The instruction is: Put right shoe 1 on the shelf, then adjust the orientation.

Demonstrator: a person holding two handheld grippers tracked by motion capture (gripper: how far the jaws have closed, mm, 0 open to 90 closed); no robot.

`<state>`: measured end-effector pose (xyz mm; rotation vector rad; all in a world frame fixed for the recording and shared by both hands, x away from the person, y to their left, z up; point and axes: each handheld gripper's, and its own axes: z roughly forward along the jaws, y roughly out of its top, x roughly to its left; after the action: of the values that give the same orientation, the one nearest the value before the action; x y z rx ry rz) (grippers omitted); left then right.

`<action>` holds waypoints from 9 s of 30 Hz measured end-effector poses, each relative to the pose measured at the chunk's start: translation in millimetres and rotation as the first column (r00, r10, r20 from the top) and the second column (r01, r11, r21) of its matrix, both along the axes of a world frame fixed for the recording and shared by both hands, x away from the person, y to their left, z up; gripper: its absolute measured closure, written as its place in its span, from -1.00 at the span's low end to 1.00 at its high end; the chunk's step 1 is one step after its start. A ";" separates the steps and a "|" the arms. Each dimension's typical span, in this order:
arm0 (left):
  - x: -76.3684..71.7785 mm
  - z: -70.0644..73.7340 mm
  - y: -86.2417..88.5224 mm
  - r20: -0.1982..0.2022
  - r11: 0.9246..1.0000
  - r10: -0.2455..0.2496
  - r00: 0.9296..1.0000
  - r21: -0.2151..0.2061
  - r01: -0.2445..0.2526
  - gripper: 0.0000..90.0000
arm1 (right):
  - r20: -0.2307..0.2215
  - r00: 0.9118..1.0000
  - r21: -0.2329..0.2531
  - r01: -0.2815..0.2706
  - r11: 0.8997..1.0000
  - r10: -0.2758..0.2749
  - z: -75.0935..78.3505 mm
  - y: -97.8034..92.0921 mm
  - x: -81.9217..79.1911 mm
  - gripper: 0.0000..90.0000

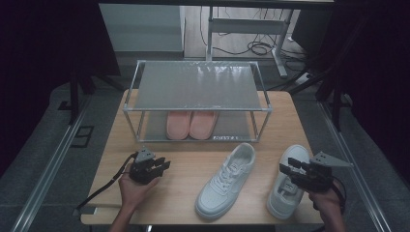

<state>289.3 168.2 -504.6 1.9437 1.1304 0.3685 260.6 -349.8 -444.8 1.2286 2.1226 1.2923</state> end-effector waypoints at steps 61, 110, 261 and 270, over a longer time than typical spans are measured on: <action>0.7 -1.9 -0.8 -0.038 0.999 -0.040 0.998 -0.023 0.039 0.03 | -0.001 0.944 -0.127 -0.327 0.936 0.329 8.0 107.9 -46.7 0.99; 1.5 -4.6 -0.9 -0.039 1.000 -0.022 0.999 -0.014 0.021 0.03 | -0.138 0.836 -0.096 -0.545 0.833 0.531 -59.5 185.2 -27.6 1.00; 2.7 -1.4 2.7 -0.046 1.000 -0.013 0.999 -0.016 0.012 0.03 | -0.227 0.948 -0.263 -0.279 0.923 0.222 -0.5 82.5 25.1 1.00; 2.6 -1.2 2.8 -0.044 1.000 -0.012 0.999 -0.016 0.011 0.03 | -0.213 0.942 -0.256 -0.311 0.915 0.260 -1.9 87.0 1.6 1.00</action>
<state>292.0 171.0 -505.8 1.9524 1.1464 0.3109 262.2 -262.9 -446.7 0.9639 2.5868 0.9609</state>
